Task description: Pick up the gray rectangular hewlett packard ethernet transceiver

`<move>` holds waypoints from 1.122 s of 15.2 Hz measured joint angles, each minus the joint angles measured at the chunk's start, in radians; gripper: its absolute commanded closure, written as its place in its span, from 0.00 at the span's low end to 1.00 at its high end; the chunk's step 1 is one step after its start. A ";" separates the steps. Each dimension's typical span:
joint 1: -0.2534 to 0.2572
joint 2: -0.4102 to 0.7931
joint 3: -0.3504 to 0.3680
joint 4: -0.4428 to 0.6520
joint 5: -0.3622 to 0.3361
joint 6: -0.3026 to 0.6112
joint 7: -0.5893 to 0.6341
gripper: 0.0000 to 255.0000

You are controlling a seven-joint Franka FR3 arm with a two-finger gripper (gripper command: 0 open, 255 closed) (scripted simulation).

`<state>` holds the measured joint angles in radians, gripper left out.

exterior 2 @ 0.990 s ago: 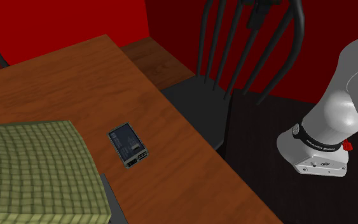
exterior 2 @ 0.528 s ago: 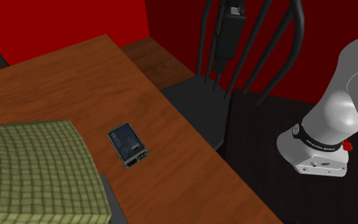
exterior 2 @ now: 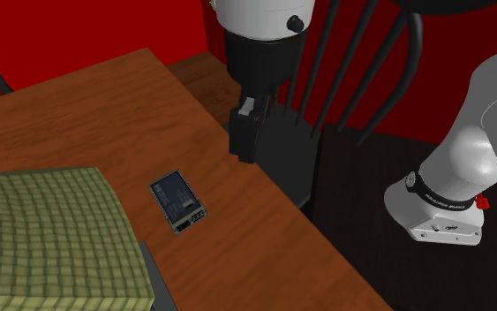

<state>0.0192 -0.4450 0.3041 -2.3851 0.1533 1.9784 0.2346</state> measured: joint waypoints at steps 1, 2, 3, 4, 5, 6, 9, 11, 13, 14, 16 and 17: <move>-0.003 0.034 0.015 0.001 -0.002 0.031 0.022 0.00; -0.006 0.073 0.030 0.012 -0.007 0.058 0.046 0.00; -0.011 0.109 0.041 0.025 -0.015 0.079 0.067 0.00; -0.012 0.142 0.056 0.025 -0.020 0.110 0.092 0.00; -0.017 0.192 0.071 0.051 -0.034 0.132 0.121 0.00; -0.020 0.232 0.083 0.067 -0.046 0.152 0.147 0.00; -0.021 0.347 0.116 0.116 -0.090 0.207 0.235 0.00; -0.019 0.436 0.130 0.160 -0.132 0.241 0.297 0.00; -0.010 0.516 0.137 0.212 -0.174 0.259 0.357 0.00; -0.006 0.538 0.138 0.217 -0.186 0.273 0.376 0.00; -0.002 0.565 0.137 0.213 -0.201 0.300 0.391 0.00; -0.001 0.574 0.136 0.209 -0.206 0.311 0.395 0.00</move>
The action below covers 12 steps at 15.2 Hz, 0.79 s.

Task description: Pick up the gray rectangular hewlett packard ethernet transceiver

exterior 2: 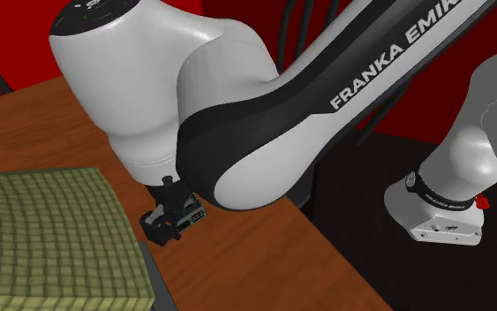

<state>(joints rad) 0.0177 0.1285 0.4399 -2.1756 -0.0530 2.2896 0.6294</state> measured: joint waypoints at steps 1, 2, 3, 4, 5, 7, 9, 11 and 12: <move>0.001 0.012 -0.002 -0.004 -0.007 0.014 0.004 0.00; 0.002 0.023 -0.003 -0.004 -0.014 0.025 0.008 0.00; 0.003 0.031 -0.004 -0.010 -0.019 0.038 0.013 0.00; 0.005 0.042 -0.005 -0.007 -0.025 0.045 0.017 0.00; 0.006 0.045 -0.006 -0.010 -0.027 0.051 0.020 1.00; 0.007 0.048 -0.006 -0.011 -0.030 0.055 0.021 1.00; 0.007 0.048 -0.006 -0.012 -0.030 0.056 0.022 1.00; 0.007 0.048 -0.006 -0.011 -0.030 0.056 0.022 1.00; 0.007 0.048 -0.006 -0.012 -0.030 0.056 0.022 1.00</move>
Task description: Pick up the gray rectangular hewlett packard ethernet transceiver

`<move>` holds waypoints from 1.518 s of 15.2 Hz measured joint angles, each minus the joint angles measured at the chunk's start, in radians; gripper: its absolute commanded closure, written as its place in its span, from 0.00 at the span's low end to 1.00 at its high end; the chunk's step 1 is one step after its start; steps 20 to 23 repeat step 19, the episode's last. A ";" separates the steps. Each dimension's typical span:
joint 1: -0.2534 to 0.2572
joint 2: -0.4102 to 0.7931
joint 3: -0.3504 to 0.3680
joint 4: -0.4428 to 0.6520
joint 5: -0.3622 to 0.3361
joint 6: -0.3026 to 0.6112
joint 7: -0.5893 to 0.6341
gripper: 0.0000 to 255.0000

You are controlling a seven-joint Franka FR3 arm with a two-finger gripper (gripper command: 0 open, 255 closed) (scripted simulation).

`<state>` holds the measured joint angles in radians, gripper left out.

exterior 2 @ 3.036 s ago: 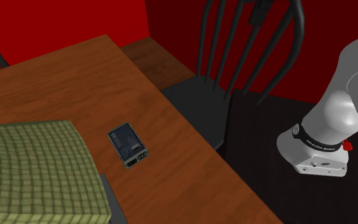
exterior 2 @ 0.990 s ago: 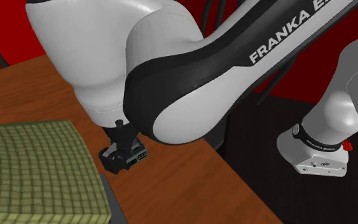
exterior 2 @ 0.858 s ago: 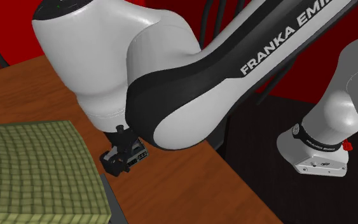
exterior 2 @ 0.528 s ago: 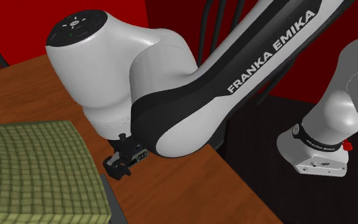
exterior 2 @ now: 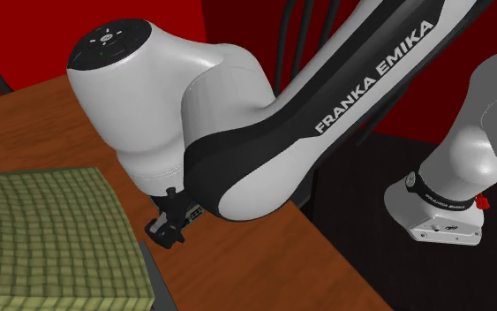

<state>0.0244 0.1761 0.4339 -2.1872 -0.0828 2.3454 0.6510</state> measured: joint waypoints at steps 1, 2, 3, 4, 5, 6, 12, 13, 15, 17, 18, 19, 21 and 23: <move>0.000 0.000 0.000 0.000 0.000 0.000 0.000 1.00; 0.000 0.000 0.000 0.000 0.000 0.000 0.000 1.00; 0.000 0.000 0.000 0.000 0.000 0.000 0.000 1.00; -0.001 -0.003 0.001 0.002 0.003 -0.006 -0.003 1.00; -0.002 -0.012 0.002 0.001 0.008 -0.014 -0.006 1.00; -0.003 -0.019 0.003 0.007 0.013 -0.025 -0.009 1.00; -0.010 -0.068 0.008 0.033 0.043 -0.095 -0.031 1.00; -0.010 -0.077 0.010 0.039 0.048 -0.109 -0.032 1.00; -0.012 -0.089 0.009 0.055 0.055 -0.136 -0.039 1.00; -0.013 -0.105 0.011 0.065 0.064 -0.160 -0.044 1.00; -0.013 -0.113 0.011 0.071 0.068 -0.173 -0.046 1.00; -0.014 -0.118 0.011 0.075 0.071 -0.182 -0.049 1.00; -0.014 -0.118 0.011 0.075 0.071 -0.182 -0.049 1.00; -0.014 -0.118 0.011 0.075 0.071 -0.182 -0.049 1.00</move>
